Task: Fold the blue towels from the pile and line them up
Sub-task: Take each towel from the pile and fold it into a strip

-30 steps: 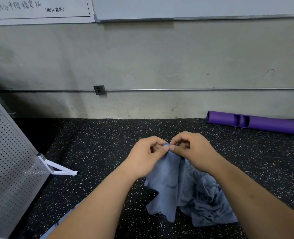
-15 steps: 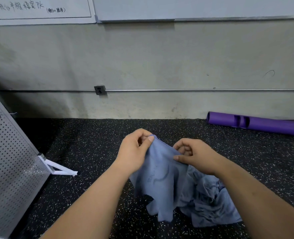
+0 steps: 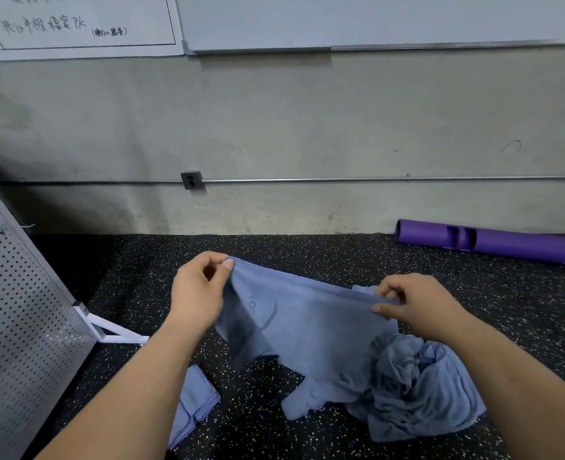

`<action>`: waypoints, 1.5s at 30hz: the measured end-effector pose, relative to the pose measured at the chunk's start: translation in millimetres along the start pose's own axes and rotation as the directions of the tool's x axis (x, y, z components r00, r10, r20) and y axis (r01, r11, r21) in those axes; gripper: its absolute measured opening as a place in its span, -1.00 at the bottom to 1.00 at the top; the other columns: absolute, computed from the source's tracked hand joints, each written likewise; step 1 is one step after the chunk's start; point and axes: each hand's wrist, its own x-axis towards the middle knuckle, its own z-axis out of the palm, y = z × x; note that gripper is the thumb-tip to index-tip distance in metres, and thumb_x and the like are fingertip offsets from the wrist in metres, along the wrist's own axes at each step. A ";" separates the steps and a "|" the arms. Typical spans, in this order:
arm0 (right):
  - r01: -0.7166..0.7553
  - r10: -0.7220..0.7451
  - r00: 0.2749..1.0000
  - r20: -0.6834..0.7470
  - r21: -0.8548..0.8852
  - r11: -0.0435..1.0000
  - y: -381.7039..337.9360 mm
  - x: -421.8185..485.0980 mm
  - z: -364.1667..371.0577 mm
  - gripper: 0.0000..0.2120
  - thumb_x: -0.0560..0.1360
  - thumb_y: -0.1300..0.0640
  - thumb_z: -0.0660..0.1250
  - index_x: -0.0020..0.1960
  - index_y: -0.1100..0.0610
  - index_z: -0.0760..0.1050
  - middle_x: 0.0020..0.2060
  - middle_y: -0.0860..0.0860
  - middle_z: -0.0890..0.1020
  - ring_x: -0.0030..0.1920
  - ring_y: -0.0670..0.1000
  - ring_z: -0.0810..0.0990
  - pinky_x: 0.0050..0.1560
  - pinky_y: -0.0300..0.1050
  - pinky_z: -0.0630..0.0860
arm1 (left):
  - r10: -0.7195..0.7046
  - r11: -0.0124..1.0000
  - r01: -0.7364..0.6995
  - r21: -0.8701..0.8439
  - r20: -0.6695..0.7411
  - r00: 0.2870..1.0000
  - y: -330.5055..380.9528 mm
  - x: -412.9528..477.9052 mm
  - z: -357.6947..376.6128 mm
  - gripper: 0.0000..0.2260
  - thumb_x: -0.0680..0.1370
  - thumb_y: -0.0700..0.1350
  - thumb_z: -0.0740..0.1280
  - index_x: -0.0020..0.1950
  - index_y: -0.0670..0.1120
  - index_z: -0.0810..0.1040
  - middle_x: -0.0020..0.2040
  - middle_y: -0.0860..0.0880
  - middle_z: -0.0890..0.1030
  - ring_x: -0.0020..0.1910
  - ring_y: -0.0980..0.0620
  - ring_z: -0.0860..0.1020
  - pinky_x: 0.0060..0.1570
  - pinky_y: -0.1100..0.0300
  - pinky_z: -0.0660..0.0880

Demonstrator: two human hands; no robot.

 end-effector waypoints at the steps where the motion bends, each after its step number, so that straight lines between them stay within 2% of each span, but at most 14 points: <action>1: 0.006 -0.006 1.000 -0.009 -0.009 1.000 1.3 -2.1 -2.2 -0.82 0.45 -0.01 0.63 -0.17 -0.15 0.63 -0.29 -0.24 0.67 -0.24 -0.22 0.60 -0.25 -0.36 0.43 | 0.005 1.000 -0.005 0.014 0.006 1.000 -1.0 -0.2 -2.6 -0.93 0.63 -0.07 0.47 -0.05 0.07 0.68 -0.16 0.05 0.70 -0.18 -0.04 0.64 -0.04 0.02 0.59; 4: 0.013 -0.022 0.996 -0.082 -0.109 0.994 0.7 -6.5 -7.2 -0.84 0.47 -0.06 0.60 -0.11 -0.20 0.61 -0.24 -0.19 0.59 -0.19 -0.20 0.54 -0.20 -0.32 0.36 | 0.037 0.998 -0.039 0.056 0.027 0.999 -0.9 -2.4 -6.6 -0.89 0.63 -0.07 0.48 -0.07 0.12 0.66 -0.15 0.09 0.71 -0.12 0.03 0.66 -0.02 0.07 0.58; 6: -0.004 -0.025 0.988 -0.153 -0.186 0.983 0.6 -7.7 -10.6 -0.84 0.47 -0.10 0.58 -0.10 -0.25 0.60 -0.19 -0.17 0.53 -0.11 -0.17 0.49 -0.06 -0.12 0.45 | 0.038 0.997 -0.040 0.065 0.033 0.999 -1.8 -3.5 -8.2 -0.92 0.63 -0.06 0.47 -0.05 0.11 0.67 -0.15 0.09 0.71 -0.14 0.00 0.66 -0.02 0.04 0.59; 9: -0.036 -0.029 0.973 -0.227 -0.277 0.960 1.0 -10.1 -16.1 -0.90 0.48 -0.11 0.55 -0.06 -0.23 0.65 -0.21 -0.22 0.55 0.03 -0.07 0.47 0.05 -0.04 0.47 | 0.033 0.997 -0.036 0.075 0.035 0.999 -4.1 -2.4 -12.4 -0.97 0.62 -0.02 0.47 -0.02 0.09 0.69 -0.15 0.13 0.71 -0.12 -0.05 0.67 0.01 0.01 0.62; 15: -0.051 -0.101 0.924 -0.368 -0.382 0.923 13.4 -7.7 -15.6 -0.89 0.47 0.00 0.59 -0.05 -0.10 0.69 -0.12 -0.19 0.67 0.03 0.05 0.47 -0.01 0.07 0.57 | 0.065 0.995 -0.070 0.073 0.073 0.995 2.4 -5.4 -11.0 -0.96 0.61 -0.04 0.49 -0.02 0.10 0.71 -0.20 0.13 0.69 -0.16 0.01 0.67 -0.04 0.06 0.61; 19: -0.119 -0.053 0.908 -0.415 -0.378 0.918 17.5 -8.3 -17.8 -0.90 0.46 -0.05 0.59 -0.08 -0.07 0.72 -0.06 -0.12 0.56 0.02 0.04 0.44 -0.01 0.08 0.58 | 0.091 0.992 -0.097 0.077 0.072 0.993 4.3 -7.4 -8.5 -0.96 0.61 -0.04 0.49 -0.02 0.11 0.71 -0.20 0.13 0.69 -0.19 -0.04 0.66 -0.10 0.07 0.59; 22: -0.153 0.022 0.937 -0.348 -0.354 0.923 16.3 -9.0 -17.8 -0.89 0.53 -0.17 0.49 -0.08 -0.15 0.68 -0.05 -0.14 0.56 0.04 0.01 0.45 -0.05 0.01 0.55 | 0.097 0.991 -0.100 0.087 0.045 0.994 7.5 -8.3 -7.4 -0.94 0.62 -0.06 0.48 -0.01 0.12 0.69 -0.17 0.12 0.69 -0.18 0.07 0.64 -0.18 0.29 0.53; 24: -0.167 0.068 0.954 -0.291 -0.328 0.930 14.7 -10.4 -17.6 -0.88 0.57 -0.21 0.45 -0.08 -0.20 0.65 -0.14 -0.20 0.59 -0.03 -0.02 0.48 -0.16 -0.03 0.51 | 0.076 0.993 -0.079 0.086 0.028 0.997 10.1 -9.2 -7.2 -0.94 0.63 -0.07 0.47 0.00 0.11 0.69 -0.13 0.11 0.70 -0.13 0.16 0.64 -0.19 0.40 0.49; 27: -0.175 0.104 0.961 -0.255 -0.274 0.946 12.3 -12.4 -18.3 -0.92 0.56 -0.16 0.48 -0.08 -0.21 0.66 -0.28 -0.22 0.64 -0.21 -0.12 0.57 -0.24 -0.08 0.54 | 0.061 0.994 -0.063 0.095 0.021 0.998 10.6 -9.5 -6.7 -0.95 0.64 -0.08 0.45 0.02 0.08 0.69 -0.11 0.14 0.71 -0.11 0.24 0.63 -0.12 0.35 0.50; 30: -0.119 0.073 0.961 -0.266 -0.161 0.980 12.8 -11.8 -19.8 -0.92 0.52 -0.04 0.56 -0.09 -0.22 0.71 -0.25 -0.26 0.69 -0.22 -0.21 0.62 -0.12 -0.09 0.64 | 0.026 0.997 -0.025 0.078 -0.010 1.000 8.0 -6.8 -8.7 -0.95 0.64 -0.09 0.45 0.02 0.05 0.69 -0.10 0.13 0.71 -0.10 0.21 0.65 -0.07 0.29 0.52; 34: -0.050 0.054 0.926 -0.374 0.021 0.999 6.0 -14.9 -26.3 -0.89 0.45 0.09 0.63 -0.11 -0.12 0.76 -0.28 -0.28 0.69 -0.21 -0.24 0.64 -0.16 -0.49 0.44 | 0.011 0.996 -0.010 0.090 -0.010 1.000 1.9 -3.1 -12.4 -0.95 0.64 -0.09 0.46 0.02 0.06 0.70 -0.11 0.12 0.71 -0.09 0.14 0.66 -0.03 0.19 0.56; 40: -0.005 0.146 0.898 -0.416 0.323 0.946 -0.9 -15.1 -32.3 -0.75 0.45 0.20 0.63 0.01 -0.11 0.73 -0.22 -0.11 0.72 -0.20 -0.09 0.62 -0.12 -0.48 0.48 | 0.036 0.994 -0.036 0.099 0.001 0.999 0.1 -1.6 -11.9 -0.94 0.63 -0.10 0.47 0.02 0.07 0.70 -0.08 0.15 0.72 -0.05 0.15 0.67 -0.01 0.29 0.51; 43: -0.016 0.138 0.894 -0.427 0.276 0.961 -1.0 -15.6 -32.8 -0.77 0.50 0.17 0.58 0.04 -0.14 0.73 -0.15 -0.12 0.71 -0.17 -0.11 0.61 -0.14 -0.48 0.45 | 0.029 0.997 -0.030 0.077 0.009 1.000 2.1 -2.6 -10.9 -0.95 0.63 -0.09 0.47 0.03 0.06 0.71 -0.09 0.13 0.73 -0.07 0.15 0.67 -0.03 0.28 0.52; 45: -0.043 0.159 0.892 -0.423 0.269 0.962 -0.7 -16.5 -32.3 -0.83 0.53 0.13 0.56 -0.03 -0.15 0.73 -0.14 -0.13 0.70 -0.16 -0.11 0.62 -0.15 -0.38 0.45 | 0.029 0.998 -0.030 0.059 0.005 1.000 2.9 -3.7 -10.2 -0.96 0.63 -0.07 0.47 0.04 0.07 0.72 -0.11 0.10 0.73 -0.09 0.13 0.67 -0.05 0.26 0.54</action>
